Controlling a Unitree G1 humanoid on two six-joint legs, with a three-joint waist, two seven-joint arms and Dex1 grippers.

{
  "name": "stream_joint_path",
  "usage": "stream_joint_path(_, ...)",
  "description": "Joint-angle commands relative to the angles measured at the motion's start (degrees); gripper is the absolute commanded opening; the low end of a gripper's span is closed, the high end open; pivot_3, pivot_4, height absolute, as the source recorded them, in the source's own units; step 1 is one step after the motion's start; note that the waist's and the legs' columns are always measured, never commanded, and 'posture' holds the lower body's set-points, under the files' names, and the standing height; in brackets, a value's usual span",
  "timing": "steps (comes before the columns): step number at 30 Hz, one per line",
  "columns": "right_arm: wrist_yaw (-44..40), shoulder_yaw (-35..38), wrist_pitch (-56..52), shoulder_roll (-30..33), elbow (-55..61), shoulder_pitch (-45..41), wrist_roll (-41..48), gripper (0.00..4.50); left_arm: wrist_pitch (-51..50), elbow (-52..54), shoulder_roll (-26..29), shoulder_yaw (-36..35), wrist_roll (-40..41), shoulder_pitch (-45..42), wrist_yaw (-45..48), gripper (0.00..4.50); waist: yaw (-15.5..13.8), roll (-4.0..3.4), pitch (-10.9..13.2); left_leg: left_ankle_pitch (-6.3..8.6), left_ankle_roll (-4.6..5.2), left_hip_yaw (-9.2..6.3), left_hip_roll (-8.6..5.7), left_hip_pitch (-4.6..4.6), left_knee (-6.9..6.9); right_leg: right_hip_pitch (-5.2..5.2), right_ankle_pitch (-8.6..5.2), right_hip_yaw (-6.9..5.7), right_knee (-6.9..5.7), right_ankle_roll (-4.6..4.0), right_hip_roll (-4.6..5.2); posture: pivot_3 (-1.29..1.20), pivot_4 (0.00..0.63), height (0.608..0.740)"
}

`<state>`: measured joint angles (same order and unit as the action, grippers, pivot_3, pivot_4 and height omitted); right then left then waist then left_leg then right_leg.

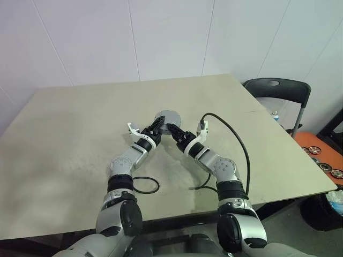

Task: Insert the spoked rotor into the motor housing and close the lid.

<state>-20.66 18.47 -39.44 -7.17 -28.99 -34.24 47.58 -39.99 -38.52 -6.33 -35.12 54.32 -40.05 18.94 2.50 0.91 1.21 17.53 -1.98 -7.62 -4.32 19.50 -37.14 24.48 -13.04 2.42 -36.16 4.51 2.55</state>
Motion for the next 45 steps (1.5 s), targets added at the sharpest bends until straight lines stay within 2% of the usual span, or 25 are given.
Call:
stream_joint_path(1,0.0,-0.5,0.9,-1.5,1.2,-1.9,-0.2,2.51,1.1,2.6,0.1,0.0,1.9,-1.8,1.2,2.33,0.0,0.0,0.0,0.0,0.0,0.0,0.0,0.0,0.0,0.0,0.0,0.0,0.0,0.0,0.0,0.0,0.0,0.74)
stream_joint_path(8,-1.6,0.1,-0.8,-1.8,3.4,-1.4,2.8,2.5,4.0,1.2,0.4,-1.4,2.6,-2.6,0.8,2.33,0.0,0.0,0.0,0.0,0.0,0.0,0.0,0.0,0.0,0.0,0.0,0.0,0.0,0.0,0.0,0.0,0.0,0.74)
stream_joint_path(16,-1.0,-1.0,-1.1,-1.6,3.4,-1.2,1.8,2.48,4.6,1.4,0.4,-1.4,3.2,-2.2,0.9,2.33,0.0,0.0,0.0,0.0,0.0,0.0,0.0,0.0,0.0,0.0,0.0,0.0,0.0,0.0,0.0,0.0,0.0,0.74)
stream_joint_path(17,-0.9,-1.0,-1.0,-1.6,3.3,-1.2,1.7,3.23,4.7,1.5,0.4,-1.4,3.3,-2.1,0.8,2.33,0.1,0.0,0.0,0.0,0.0,0.0,0.0,0.0,0.0,0.0,0.0,0.0,0.0,0.0,0.0,0.0,0.0,0.74)
stream_joint_path(19,-1.0,-1.2,-1.2,-1.5,3.1,-1.3,1.5,3.73,4.9,1.6,0.4,-1.4,3.5,-2.0,0.8,2.33,0.1,-0.01,0.0,0.0,0.0,0.03,0.02,-0.01,0.0,0.0,0.0,0.03,-0.01,0.0,-0.01,0.0,0.0,0.74)
stream_joint_path(21,-1.1,-1.4,-1.3,-1.5,3.1,-1.3,1.3,4.48,5.2,1.5,0.3,-1.5,3.5,-2.0,0.7,2.33,-0.1,-0.01,0.0,0.0,0.0,0.02,0.03,-0.01,0.0,0.0,0.0,0.02,-0.01,0.0,-0.02,0.0,0.0,0.74)
stream_joint_path(33,-1.4,-1.7,-1.5,-1.3,3.0,-1.2,1.3,4.48,5.9,-0.1,0.7,-1.8,3.3,-2.4,1.3,2.33,0.0,-0.01,0.0,0.0,0.0,0.02,-0.01,0.0,0.0,0.0,0.0,0.02,0.01,0.0,0.0,0.0,0.0,0.74)
stream_joint_path(36,-1.2,-1.5,-1.3,-1.3,2.9,-1.2,1.3,3.87,5.5,-0.4,0.8,-1.6,3.1,-2.4,1.4,2.33,0.0,-0.01,0.0,0.0,0.0,0.02,-0.01,0.0,0.0,0.0,0.0,0.02,0.01,0.0,-0.01,0.0,0.0,0.74)
stream_joint_path(45,-1.3,-1.2,-1.1,-1.5,2.9,-1.2,1.1,0.78,4.6,-0.6,1.0,-1.2,3.1,-2.3,1.7,2.33,0.0,-0.01,0.0,0.0,0.0,0.02,-0.01,-0.01,0.0,0.0,0.0,0.02,0.01,0.0,-0.01,0.0,0.0,0.74)
